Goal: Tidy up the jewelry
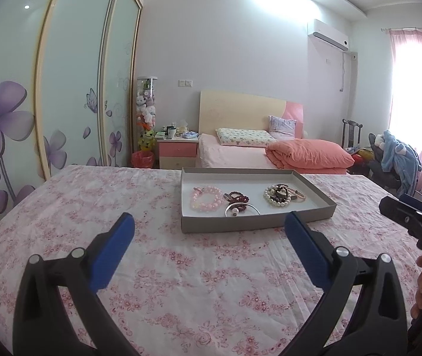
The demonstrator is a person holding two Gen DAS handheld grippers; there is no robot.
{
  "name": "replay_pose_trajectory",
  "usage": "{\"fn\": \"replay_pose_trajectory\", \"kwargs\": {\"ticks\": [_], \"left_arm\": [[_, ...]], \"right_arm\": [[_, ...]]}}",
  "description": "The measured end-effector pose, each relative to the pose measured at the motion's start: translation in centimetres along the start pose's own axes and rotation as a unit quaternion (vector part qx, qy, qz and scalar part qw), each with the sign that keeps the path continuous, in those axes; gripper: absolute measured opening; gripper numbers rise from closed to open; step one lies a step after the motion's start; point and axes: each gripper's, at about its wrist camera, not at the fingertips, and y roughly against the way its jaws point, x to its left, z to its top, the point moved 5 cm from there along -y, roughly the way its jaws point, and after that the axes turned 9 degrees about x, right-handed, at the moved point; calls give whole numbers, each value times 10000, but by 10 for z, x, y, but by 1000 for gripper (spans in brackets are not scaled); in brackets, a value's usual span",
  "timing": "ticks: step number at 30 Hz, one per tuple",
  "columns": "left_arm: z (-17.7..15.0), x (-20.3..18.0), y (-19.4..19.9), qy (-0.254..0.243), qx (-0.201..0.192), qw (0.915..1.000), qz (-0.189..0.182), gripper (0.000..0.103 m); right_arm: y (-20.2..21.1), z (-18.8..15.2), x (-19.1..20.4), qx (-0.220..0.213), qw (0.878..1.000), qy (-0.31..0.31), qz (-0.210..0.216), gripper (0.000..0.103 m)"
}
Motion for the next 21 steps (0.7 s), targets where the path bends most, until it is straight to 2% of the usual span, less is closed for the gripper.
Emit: {"fn": "replay_pose_trajectory", "kwargs": {"ticks": [21], "left_arm": [[2, 0, -3, 72, 72, 9999, -10, 99]], "right_arm": [[-2, -2, 5, 81, 9999, 22, 81, 101]]}}
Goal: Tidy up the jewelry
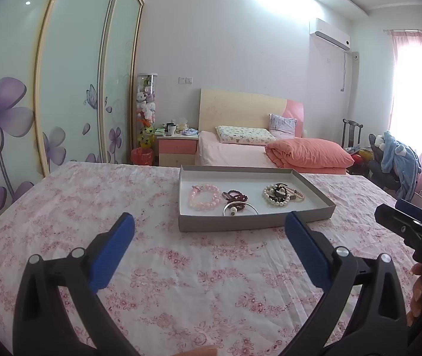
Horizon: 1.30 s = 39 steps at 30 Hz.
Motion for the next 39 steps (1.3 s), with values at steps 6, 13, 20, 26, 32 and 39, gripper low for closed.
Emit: {"fn": "replay_pose_trajectory", "kwargs": {"ticks": [6, 13, 20, 26, 32, 39], "left_arm": [[1, 1, -2, 31, 15, 10000, 24, 99], [2, 1, -2, 35, 19, 10000, 29, 99], [1, 2, -3, 29, 31, 10000, 22, 99], [1, 2, -3, 34, 34, 10000, 17, 99], [-1, 2, -3, 29, 41, 10000, 7, 99], [-3, 2, -4, 25, 60, 10000, -2, 99]], "right_arm": [[-1, 0, 1, 21, 10000, -2, 5, 101], [-1, 0, 3, 32, 10000, 1, 16, 101], [-1, 0, 3, 44, 10000, -3, 23, 101], [-2, -1, 4, 56, 10000, -3, 34, 101], [-2, -2, 5, 62, 10000, -4, 35, 101], [-2, -1, 4, 59, 10000, -4, 36, 101]]}}
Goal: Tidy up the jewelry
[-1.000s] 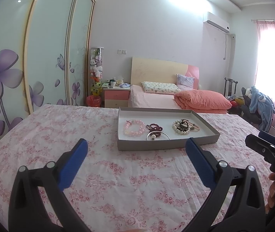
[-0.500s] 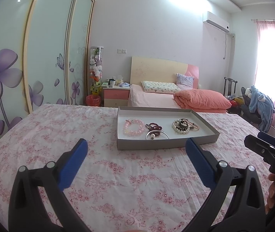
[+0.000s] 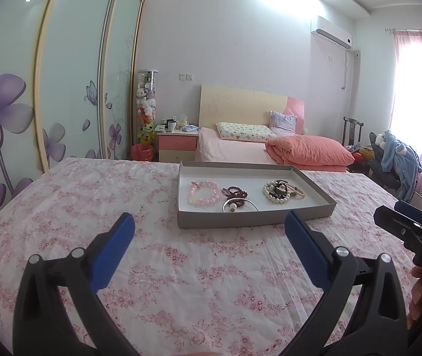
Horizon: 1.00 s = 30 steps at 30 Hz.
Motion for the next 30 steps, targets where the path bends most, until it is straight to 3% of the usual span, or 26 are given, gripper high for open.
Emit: {"fn": "replay_pose_trajectory", "kwargs": {"ticks": [30], "left_arm": [[0, -1, -1, 1, 10, 10000, -4, 99]], "right_arm": [[1, -3, 3, 23, 10000, -19, 12, 101]]}}
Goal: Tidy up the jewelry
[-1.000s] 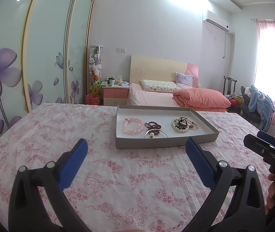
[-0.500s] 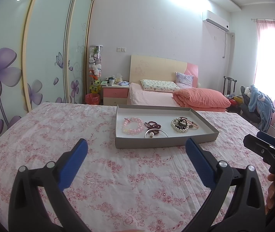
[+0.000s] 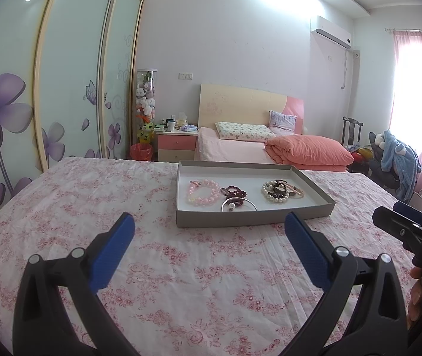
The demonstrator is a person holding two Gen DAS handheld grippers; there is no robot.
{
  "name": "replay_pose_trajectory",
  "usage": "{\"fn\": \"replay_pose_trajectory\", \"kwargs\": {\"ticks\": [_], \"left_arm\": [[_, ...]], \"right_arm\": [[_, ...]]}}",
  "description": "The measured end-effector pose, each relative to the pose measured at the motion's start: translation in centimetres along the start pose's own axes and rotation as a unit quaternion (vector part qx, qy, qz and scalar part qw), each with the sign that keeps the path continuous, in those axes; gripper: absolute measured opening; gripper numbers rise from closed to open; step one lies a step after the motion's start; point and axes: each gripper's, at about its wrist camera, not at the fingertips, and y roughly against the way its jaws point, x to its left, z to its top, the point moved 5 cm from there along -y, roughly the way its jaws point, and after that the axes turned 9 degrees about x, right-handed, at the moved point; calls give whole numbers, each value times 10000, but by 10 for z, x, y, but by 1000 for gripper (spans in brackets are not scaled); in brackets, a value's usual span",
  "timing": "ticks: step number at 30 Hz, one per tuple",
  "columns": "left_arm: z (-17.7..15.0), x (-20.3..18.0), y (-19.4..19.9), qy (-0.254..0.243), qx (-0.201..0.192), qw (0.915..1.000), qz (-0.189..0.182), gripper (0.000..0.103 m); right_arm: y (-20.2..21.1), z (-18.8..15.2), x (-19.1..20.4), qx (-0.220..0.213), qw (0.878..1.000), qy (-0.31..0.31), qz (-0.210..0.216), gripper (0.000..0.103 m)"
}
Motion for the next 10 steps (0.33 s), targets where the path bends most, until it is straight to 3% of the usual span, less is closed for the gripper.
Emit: {"fn": "replay_pose_trajectory", "kwargs": {"ticks": [10], "left_arm": [[-2, -1, 0, 5, 20, 10000, -20, 99]], "right_arm": [[0, -1, 0, 3, 10000, -3, 5, 101]]}}
